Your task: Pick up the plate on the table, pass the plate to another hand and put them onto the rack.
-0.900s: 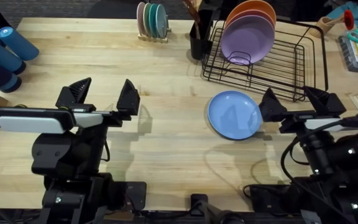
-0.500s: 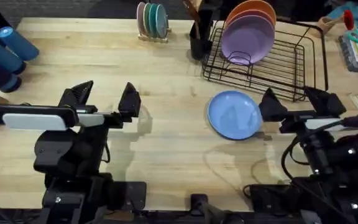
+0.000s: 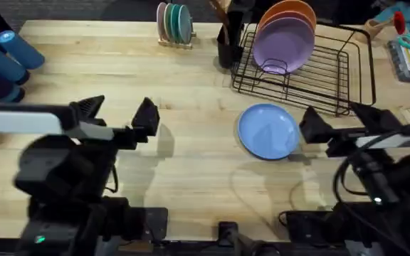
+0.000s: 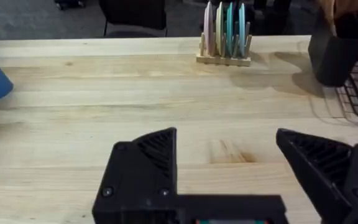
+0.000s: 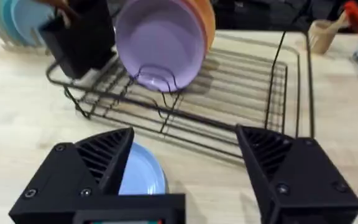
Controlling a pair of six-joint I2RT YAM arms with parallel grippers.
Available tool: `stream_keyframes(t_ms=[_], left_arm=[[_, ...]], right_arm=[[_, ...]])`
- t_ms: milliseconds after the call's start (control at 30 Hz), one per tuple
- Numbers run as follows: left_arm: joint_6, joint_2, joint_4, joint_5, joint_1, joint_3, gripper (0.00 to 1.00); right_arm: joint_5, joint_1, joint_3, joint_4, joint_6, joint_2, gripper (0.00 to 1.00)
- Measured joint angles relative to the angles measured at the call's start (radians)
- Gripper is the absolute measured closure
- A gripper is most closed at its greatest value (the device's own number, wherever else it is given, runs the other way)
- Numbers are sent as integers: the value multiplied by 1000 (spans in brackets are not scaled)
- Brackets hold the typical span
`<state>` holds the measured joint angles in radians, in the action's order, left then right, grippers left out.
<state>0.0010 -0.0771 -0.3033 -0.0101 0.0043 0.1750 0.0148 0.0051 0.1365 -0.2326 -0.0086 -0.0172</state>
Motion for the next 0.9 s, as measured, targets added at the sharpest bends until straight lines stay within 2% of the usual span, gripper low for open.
stream_keyframes(t_ms=[167,567,733,900], left_arm=[[0,-141,-62,0,0,161,8],[0,-504,-253,-2,0,586,8],[0,-586,-265,-51,0,689,8],[0,-591,-270,-69,0,691,8]], right_arm=[[4,0,162,-75,0,-88,5],[7,0,558,-301,-1,-446,5],[7,0,677,-321,-1,-569,3],[7,0,686,-324,-3,-582,4]])
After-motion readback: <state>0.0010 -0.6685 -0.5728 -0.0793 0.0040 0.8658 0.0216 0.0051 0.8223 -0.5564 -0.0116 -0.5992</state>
